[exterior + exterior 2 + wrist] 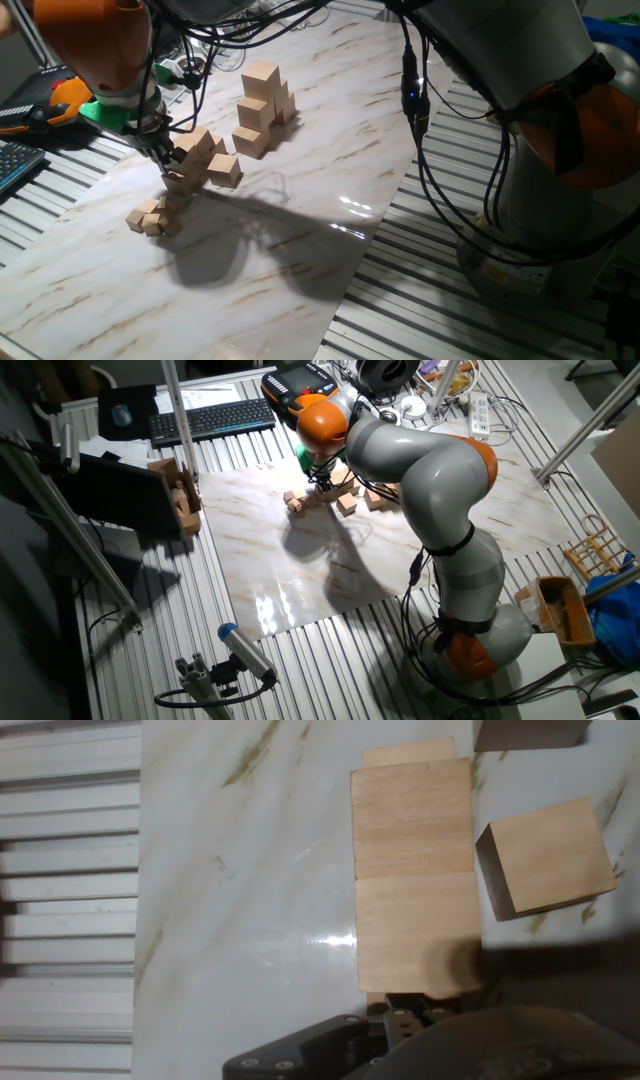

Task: Stack the blocks into a pyramid shape

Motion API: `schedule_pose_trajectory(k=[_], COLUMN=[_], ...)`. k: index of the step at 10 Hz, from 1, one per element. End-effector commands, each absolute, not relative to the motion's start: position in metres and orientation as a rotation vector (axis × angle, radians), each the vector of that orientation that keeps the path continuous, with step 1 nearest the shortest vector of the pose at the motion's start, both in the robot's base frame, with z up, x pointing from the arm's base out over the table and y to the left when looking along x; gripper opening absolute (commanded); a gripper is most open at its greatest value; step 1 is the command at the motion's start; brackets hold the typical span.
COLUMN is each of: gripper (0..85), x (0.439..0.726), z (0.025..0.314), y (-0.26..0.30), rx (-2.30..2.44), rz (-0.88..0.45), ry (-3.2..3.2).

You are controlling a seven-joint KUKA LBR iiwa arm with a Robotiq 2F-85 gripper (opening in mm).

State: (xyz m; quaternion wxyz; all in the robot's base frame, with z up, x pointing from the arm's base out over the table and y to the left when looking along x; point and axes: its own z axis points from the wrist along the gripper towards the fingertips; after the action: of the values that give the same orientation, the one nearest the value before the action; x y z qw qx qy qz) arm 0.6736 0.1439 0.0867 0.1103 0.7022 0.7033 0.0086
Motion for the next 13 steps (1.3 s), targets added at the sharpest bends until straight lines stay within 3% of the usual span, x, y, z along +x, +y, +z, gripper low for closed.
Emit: schedule_pose_trajectory(k=[1, 13], gripper=[0.0, 0.0], x=[0.6737, 0.6748], z=[0.0866, 0.0867], y=[0.1437, 0.1417], rx=[2.061, 2.039], rz=[0.027, 0.0], ry=[2.068, 2.066])
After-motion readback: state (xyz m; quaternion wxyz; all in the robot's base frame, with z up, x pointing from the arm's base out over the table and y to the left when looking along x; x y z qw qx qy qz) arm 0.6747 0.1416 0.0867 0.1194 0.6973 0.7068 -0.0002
